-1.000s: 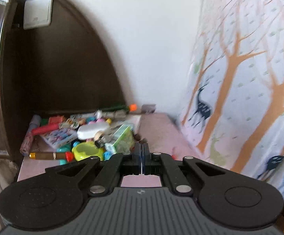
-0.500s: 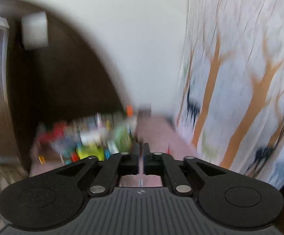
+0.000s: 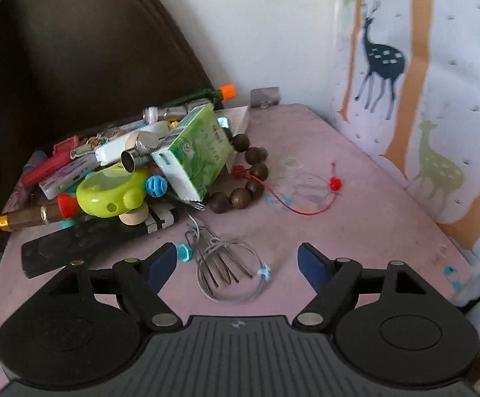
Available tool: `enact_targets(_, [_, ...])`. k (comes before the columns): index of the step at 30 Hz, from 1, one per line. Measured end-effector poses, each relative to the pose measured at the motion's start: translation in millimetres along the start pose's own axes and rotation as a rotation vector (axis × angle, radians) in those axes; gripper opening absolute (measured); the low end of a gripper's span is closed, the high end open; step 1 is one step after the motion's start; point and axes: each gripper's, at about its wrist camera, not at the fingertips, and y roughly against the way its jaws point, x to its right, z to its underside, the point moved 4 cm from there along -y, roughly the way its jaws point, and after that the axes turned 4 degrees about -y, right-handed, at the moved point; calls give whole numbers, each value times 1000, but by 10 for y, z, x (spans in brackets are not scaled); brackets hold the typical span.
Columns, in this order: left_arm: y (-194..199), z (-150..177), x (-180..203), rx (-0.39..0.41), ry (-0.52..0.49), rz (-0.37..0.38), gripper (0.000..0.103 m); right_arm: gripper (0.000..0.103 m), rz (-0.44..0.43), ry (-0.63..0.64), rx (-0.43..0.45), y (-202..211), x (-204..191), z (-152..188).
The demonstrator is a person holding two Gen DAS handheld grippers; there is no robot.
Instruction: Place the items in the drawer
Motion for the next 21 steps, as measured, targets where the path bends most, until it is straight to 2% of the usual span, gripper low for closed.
enact_targets(3, [-97, 24, -50, -21, 32, -5, 80, 75, 0, 5, 4, 9, -10, 8])
enact_targets(4, [-114, 36, -66, -28, 40, -3, 71, 75, 0, 6, 4, 13, -13, 9])
enact_targets(5, [-128, 54, -87, -39, 52, -3, 36, 75, 0, 6, 5, 16, -15, 10])
enact_targets(7, [-103, 90, -136, -45, 87, -1, 27, 75, 0, 6, 6, 19, -16, 11])
enact_targets(8, [-55, 107, -153, -44, 109, 25, 15, 75, 0, 6, 6, 20, -16, 11])
enact_targets(16, [613, 394, -35, -37, 91, 123, 14, 74, 0, 6, 3, 28, -17, 12])
enact_targets(21, [1004, 578, 25, -37, 67, 127, 14, 74, 1, 4, -1, 31, -13, 5])
